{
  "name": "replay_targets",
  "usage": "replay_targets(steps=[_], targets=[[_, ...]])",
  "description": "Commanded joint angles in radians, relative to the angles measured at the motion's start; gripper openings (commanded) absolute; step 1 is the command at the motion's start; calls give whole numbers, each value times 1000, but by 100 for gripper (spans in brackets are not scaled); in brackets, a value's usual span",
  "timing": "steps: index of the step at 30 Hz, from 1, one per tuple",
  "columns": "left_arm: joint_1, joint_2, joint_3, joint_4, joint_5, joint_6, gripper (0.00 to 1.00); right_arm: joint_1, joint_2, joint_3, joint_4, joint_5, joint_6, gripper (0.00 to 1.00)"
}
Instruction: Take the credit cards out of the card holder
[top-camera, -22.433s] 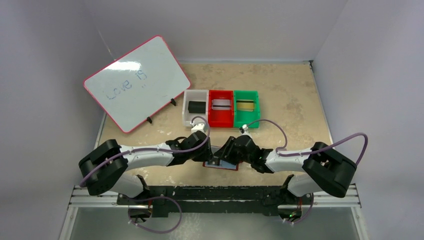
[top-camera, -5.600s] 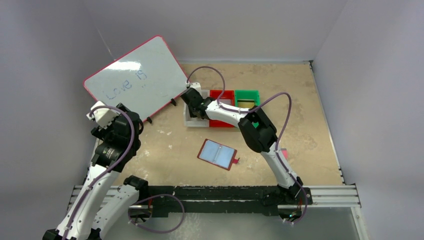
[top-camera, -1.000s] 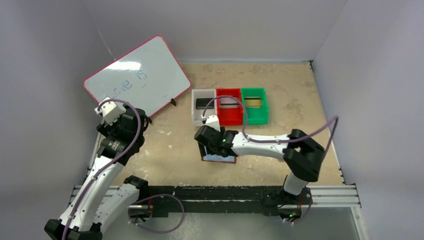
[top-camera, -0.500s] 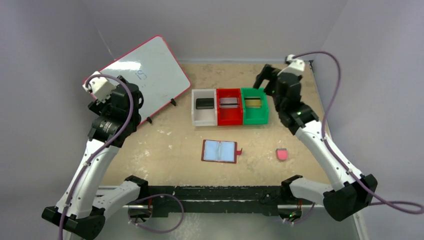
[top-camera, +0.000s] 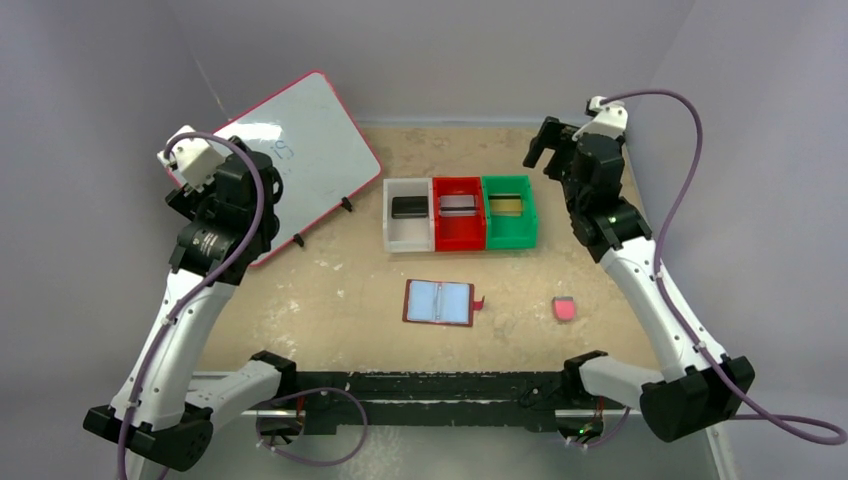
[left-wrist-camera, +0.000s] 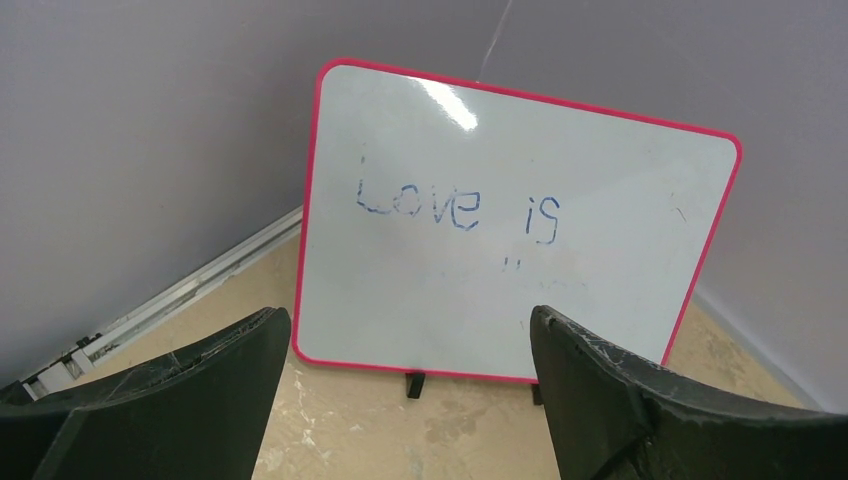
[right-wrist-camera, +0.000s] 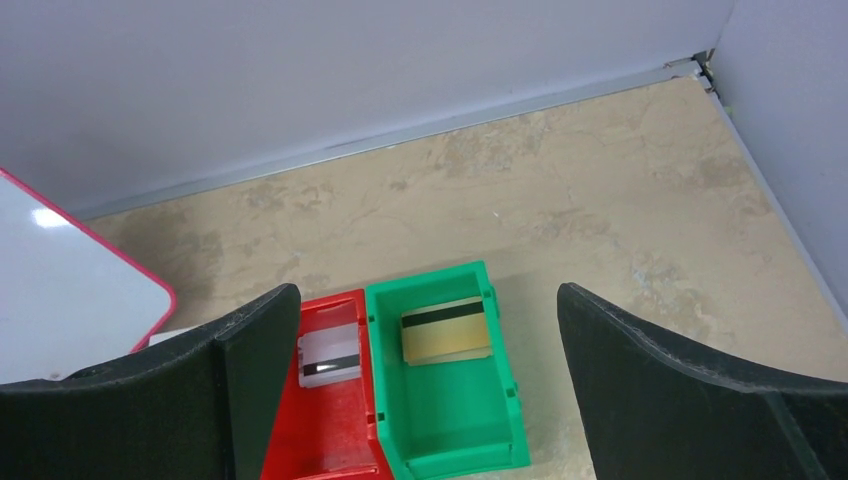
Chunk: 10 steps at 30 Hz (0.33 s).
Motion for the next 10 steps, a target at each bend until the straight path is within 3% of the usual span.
replay_targets(steps=[1,10], targets=[[6,-5,36,-5,-10,34,90,1,-46,-13,48,15,-42,100],[7,52,47,-66,-12,-21,91,1,-75,-45,58,36,-59,100]])
